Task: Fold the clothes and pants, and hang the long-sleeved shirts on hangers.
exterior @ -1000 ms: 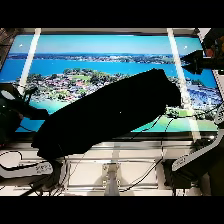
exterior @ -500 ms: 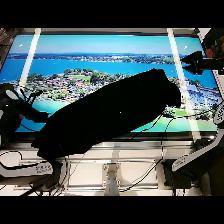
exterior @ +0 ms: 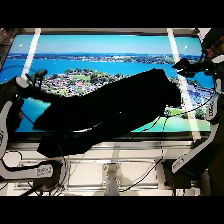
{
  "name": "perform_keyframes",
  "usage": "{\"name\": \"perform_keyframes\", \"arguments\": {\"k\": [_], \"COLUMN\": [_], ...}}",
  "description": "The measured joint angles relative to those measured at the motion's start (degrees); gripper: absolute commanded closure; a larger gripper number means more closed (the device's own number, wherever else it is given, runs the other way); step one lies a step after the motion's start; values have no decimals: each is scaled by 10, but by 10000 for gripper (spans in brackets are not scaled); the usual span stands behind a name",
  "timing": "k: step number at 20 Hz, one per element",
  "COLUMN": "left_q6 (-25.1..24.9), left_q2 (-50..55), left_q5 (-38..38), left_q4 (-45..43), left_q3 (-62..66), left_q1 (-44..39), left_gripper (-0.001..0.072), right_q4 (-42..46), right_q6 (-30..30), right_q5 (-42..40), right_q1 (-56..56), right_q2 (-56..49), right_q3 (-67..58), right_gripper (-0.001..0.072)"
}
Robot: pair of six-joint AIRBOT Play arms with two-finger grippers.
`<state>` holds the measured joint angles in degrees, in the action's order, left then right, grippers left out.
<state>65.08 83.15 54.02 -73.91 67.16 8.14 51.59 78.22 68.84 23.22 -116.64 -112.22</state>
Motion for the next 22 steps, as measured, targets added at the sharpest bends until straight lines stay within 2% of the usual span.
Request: {"name": "perform_keyframes", "arguments": {"k": [2, 5, 8, 14, 19, 20, 22], "left_q6": [70, 167, 223, 276, 290, 290, 291], "left_q2": [15, 55, 97, 140, 147, 148, 148], "left_q5": [-60, -95, -103, -110, -110, -109, -106], "left_q4": [-55, -148, -194, -223, -228, -229, -229], "left_q3": [52, 119, 152, 170, 172, 172, 172], "left_q1": [-33, -61, -71, -73, -75, -76, -77], "left_gripper": [702, 701, 701, 700, 699, 699, 698], "right_q4": [11, 18, 19, 17, 12, 12, 12], "right_q6": [0, 0, 2, 3, -5, -6, -7], "right_q5": [10, 24, 32, 39, 39, 39, 38], "right_q1": [-1, 1, 2, -9, -28, -32, -41], "right_q2": [-5, -9, -18, -44, -62, -65, -70], "right_q3": [-6, -15, -18, -20, -20, -20, -20], "right_gripper": [130, 130, 130, 133, 163, 180, 326]}}
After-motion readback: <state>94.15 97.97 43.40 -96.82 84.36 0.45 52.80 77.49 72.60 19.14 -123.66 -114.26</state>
